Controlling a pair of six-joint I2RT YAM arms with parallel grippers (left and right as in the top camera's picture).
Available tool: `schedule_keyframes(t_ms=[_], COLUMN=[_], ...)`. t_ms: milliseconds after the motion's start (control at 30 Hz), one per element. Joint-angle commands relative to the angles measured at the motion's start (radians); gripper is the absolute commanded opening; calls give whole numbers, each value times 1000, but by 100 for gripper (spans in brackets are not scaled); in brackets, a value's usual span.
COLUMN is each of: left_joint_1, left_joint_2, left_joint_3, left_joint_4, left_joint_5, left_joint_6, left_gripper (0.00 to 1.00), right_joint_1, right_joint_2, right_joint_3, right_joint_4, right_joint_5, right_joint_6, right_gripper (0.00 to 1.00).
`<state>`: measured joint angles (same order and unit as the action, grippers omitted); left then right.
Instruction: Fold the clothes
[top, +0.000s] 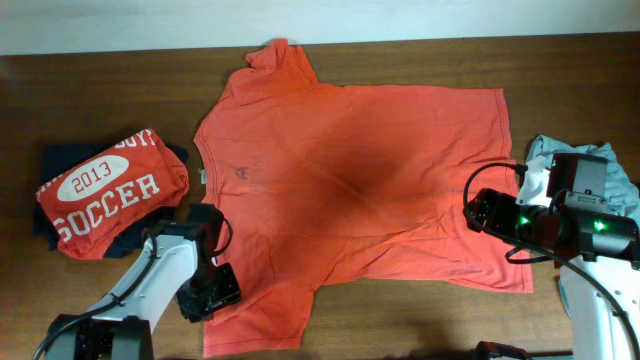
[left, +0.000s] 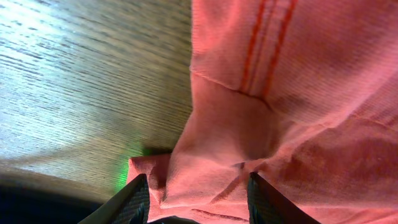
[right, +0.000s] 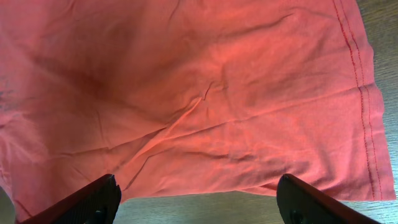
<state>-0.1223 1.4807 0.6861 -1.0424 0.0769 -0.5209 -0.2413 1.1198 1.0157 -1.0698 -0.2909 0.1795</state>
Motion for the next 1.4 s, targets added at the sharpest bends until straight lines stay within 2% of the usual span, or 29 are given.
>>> schedule_keyframes(t_ms=[0, 133, 233, 433, 533, 733, 1000, 1367], left_joint_1=[31, 43, 42, 42, 42, 42, 42, 42], left_joint_2=[-17, -17, -17, -17, -17, -25, -67, -67], left_joint_3=[9, 7, 2, 1, 1, 99, 326, 350], left_joint_4=[-4, -3, 10, 21, 13, -5, -116, -117], left_joint_5=[-17, -4, 55, 115, 145, 285, 225, 185], left_joint_6=[-10, -10, 0, 97, 104, 108, 127, 130], left_gripper=[52, 54, 30, 10, 1, 1, 1, 1], right_joint_1=[-1, -1, -1, -1, -1, -1, -1, -1], right_joint_2=[2, 1, 1, 2, 2, 1, 2, 68], right_joint_3=[18, 18, 18, 18, 18, 18, 18, 8], right_joint_4=[-1, 0, 2, 3, 3, -8, -93, -164], right_joint_5=[-12, -12, -11, -11, -12, -12, 63, 86], right_joint_6=[-11, -11, -11, -11, -11, -11, -8, 40], right_gripper=[85, 85, 85, 85, 85, 85, 85, 85])
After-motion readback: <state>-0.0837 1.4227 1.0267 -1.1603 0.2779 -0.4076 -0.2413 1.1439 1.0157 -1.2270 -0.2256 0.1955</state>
